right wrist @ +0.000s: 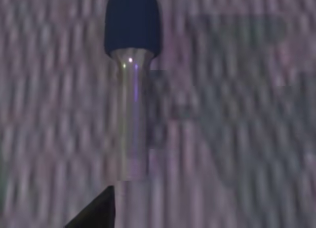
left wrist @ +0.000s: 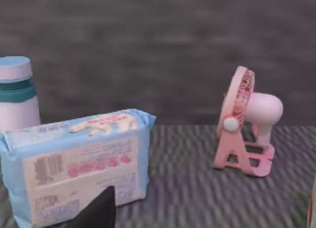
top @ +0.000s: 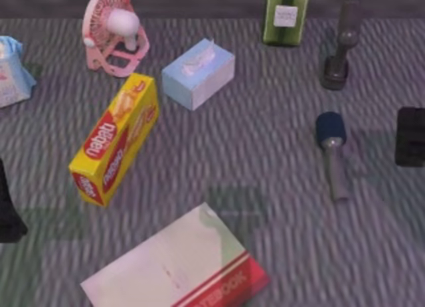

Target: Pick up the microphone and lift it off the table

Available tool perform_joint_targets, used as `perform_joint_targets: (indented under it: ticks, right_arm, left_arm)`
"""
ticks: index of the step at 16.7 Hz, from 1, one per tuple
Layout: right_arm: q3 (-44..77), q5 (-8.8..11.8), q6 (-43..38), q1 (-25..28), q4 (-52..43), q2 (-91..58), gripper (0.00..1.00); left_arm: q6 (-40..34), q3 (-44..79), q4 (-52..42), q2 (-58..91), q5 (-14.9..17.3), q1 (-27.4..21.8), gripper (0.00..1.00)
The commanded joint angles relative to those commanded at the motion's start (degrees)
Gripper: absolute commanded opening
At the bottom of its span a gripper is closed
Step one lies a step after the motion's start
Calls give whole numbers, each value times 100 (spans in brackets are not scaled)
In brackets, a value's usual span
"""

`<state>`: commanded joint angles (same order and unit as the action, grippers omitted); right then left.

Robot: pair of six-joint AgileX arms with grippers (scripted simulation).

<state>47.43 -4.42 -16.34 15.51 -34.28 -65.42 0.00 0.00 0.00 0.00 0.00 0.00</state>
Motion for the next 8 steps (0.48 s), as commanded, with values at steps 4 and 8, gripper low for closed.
perform_joint_targets:
  ticks: [4, 8]
  right_arm:
    - [1537, -131, -540, 512, -1141, -2126, 100]
    - [2775, -231, -964, 907, -1971, -3731, 100]
  left_arm:
    - [0, 0, 0, 0, 0, 0, 100]
    - [0, 0, 0, 0, 0, 0, 100]
